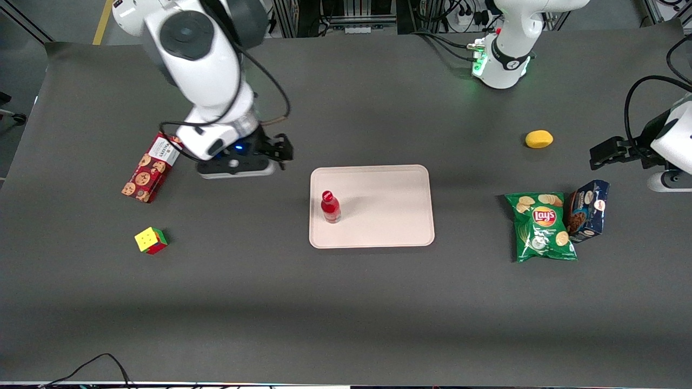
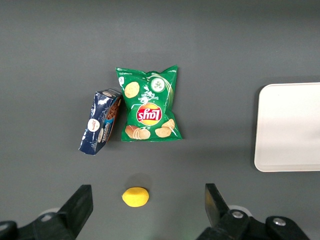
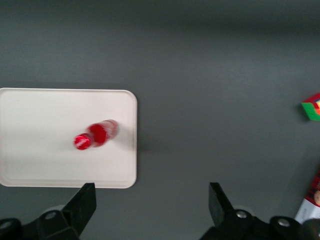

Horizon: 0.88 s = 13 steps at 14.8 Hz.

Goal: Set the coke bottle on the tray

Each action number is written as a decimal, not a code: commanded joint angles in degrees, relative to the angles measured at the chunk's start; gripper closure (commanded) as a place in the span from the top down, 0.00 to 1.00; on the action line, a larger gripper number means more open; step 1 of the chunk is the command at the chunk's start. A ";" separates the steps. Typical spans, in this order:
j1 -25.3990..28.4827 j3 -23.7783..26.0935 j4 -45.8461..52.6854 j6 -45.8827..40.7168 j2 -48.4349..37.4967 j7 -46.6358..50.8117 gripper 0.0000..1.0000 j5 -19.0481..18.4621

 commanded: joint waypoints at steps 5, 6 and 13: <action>-13.83 -2.20 -12.85 -0.49 -12.65 -6.86 1.00 0.24; -16.12 -2.38 -11.71 -0.58 -12.21 -7.83 1.00 0.24; -27.83 -2.73 -10.03 -4.45 -15.11 -11.36 1.00 0.77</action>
